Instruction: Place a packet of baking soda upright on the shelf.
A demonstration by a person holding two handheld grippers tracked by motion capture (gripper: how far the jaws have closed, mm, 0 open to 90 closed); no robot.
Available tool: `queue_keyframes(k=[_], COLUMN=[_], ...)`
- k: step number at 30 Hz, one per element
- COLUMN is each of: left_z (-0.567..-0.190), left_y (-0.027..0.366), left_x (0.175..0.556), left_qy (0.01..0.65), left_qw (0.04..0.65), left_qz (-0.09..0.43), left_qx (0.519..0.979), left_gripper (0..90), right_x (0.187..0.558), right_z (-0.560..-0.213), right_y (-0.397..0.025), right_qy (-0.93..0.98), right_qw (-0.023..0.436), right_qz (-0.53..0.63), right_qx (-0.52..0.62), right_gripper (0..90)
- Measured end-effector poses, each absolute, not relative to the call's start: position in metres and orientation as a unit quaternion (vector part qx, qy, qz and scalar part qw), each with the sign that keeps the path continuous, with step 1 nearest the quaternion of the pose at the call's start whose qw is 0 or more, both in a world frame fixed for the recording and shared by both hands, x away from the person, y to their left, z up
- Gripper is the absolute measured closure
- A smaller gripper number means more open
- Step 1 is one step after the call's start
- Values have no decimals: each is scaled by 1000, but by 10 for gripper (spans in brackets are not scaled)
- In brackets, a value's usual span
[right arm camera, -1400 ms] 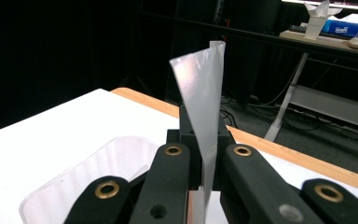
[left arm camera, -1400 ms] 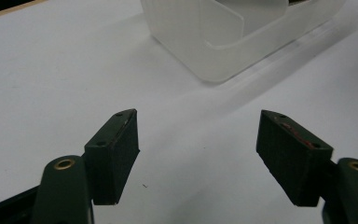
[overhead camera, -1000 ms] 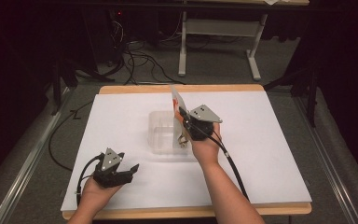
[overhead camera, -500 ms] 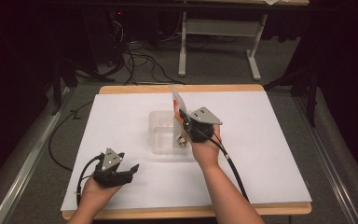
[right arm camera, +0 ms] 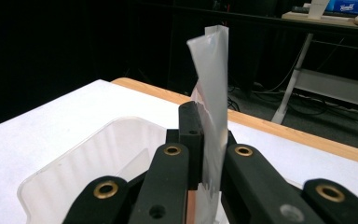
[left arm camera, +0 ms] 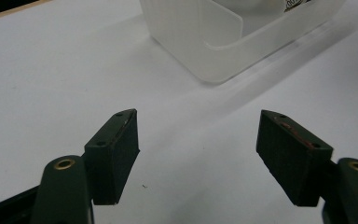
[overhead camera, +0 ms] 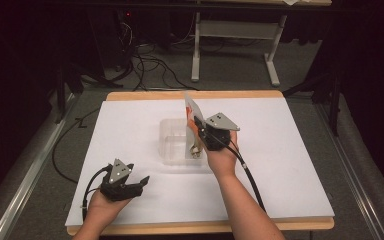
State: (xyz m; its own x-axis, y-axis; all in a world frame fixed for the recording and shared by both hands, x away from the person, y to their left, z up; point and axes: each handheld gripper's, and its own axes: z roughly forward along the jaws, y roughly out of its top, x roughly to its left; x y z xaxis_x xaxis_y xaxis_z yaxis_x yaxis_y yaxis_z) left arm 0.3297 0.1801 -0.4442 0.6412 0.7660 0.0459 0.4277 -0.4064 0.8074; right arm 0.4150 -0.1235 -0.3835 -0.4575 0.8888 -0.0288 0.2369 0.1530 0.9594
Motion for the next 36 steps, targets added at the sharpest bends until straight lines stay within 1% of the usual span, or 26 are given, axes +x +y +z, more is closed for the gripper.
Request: queue_keyframes(k=[15,31,36], left_z=[-444,-445,-445], left_y=[180,178,178], left_x=[330,330,330], left_qy=[367,365,365], left_qw=[402,400,401], left_qz=[211,211,211], left_qx=[812,814,813], left_gripper=[302,302,302], right_x=[401,391,390], right_z=[-393,-417,-418], right_y=[-120,-117,-117], right_qy=[685,700,701], right_qw=[322,314,313], right_qz=[512,501,499], right_qx=[406,400,402], right_gripper=[897,896,890])
